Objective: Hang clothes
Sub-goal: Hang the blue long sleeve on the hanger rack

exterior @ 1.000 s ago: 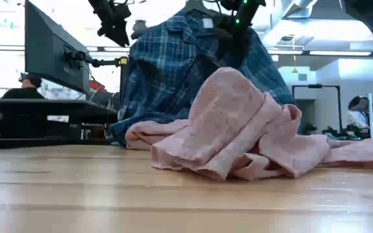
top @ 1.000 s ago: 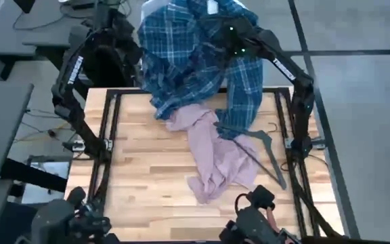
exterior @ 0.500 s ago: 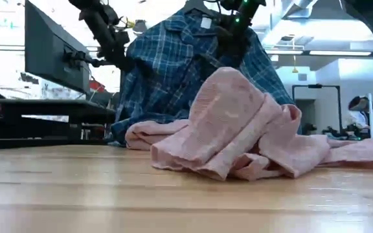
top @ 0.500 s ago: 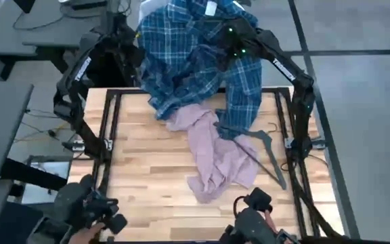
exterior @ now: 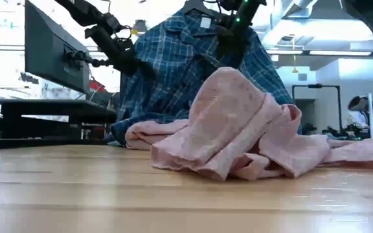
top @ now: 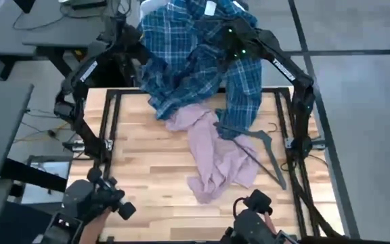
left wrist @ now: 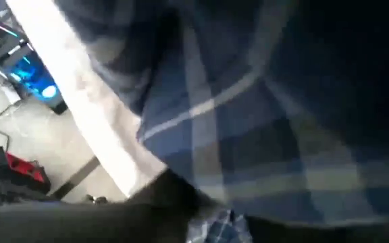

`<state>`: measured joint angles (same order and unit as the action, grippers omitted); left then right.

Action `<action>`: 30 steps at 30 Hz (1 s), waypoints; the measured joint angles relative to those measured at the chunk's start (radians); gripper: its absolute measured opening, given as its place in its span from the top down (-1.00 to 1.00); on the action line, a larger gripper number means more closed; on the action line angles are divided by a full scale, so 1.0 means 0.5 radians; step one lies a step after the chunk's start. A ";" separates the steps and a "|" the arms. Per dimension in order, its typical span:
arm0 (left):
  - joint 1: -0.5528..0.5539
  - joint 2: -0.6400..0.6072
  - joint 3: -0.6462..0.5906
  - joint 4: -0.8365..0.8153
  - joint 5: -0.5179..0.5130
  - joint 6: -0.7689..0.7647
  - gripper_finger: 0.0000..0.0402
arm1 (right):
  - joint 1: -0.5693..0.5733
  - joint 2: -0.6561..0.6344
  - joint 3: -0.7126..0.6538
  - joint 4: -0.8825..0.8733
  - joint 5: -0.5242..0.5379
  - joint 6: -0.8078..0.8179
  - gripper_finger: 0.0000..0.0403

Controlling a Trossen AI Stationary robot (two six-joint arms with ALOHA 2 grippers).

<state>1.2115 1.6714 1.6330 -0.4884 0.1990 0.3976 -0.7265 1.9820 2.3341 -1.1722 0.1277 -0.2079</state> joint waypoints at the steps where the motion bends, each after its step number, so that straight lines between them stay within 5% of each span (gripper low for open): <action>1: -0.008 -0.001 0.013 0.001 -0.116 -0.010 0.95 | 0.000 0.000 0.000 0.000 0.000 -0.008 -0.50; 5: -0.045 -0.070 0.080 -0.081 -0.635 0.094 0.99 | 0.000 0.000 0.000 -0.002 0.000 -0.016 -0.50; 12: -0.264 -0.385 0.323 -0.394 -1.185 0.184 1.00 | -0.021 0.000 0.000 0.016 -0.005 -0.029 -0.50; 23: -0.783 -0.652 0.772 -1.030 -1.022 0.020 1.00 | -0.094 0.000 0.001 0.168 -0.107 -0.020 -0.50; 30: -0.895 -0.625 0.665 -1.205 -0.569 -0.193 1.00 | -0.096 0.000 0.001 0.228 -0.111 -0.020 -0.50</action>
<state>0.7639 1.3592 1.9653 -1.0911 -0.0857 0.3011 -0.7746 1.9820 2.3344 -1.0581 0.0723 -0.2180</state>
